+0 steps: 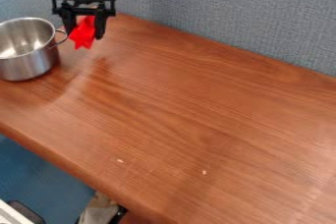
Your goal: Put the red object in the metal pot
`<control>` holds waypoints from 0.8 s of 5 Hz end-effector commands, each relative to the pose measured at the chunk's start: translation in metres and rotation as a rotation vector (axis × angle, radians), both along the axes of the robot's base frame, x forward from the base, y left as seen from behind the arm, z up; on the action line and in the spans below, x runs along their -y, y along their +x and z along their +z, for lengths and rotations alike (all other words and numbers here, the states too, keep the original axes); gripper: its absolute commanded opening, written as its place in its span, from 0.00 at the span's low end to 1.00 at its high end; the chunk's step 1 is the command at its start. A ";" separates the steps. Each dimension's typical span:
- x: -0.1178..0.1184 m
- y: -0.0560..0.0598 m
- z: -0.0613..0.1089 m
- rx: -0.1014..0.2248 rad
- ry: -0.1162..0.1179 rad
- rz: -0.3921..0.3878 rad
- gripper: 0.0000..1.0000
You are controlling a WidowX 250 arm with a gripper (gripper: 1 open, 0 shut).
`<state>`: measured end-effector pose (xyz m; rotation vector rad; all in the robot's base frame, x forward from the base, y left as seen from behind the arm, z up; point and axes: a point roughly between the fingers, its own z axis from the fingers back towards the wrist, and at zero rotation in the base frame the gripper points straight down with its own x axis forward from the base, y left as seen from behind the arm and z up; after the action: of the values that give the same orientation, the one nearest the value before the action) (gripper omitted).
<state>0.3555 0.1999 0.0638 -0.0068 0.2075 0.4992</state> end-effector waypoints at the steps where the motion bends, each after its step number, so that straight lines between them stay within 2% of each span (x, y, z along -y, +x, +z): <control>1: 0.011 0.018 0.036 0.064 0.050 -0.101 0.00; 2: 0.024 0.027 0.034 0.042 0.061 -0.187 0.00; 4: 0.020 0.037 -0.015 0.166 0.004 -0.345 0.00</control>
<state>0.3880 0.1736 0.0285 -0.0253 0.0970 0.1447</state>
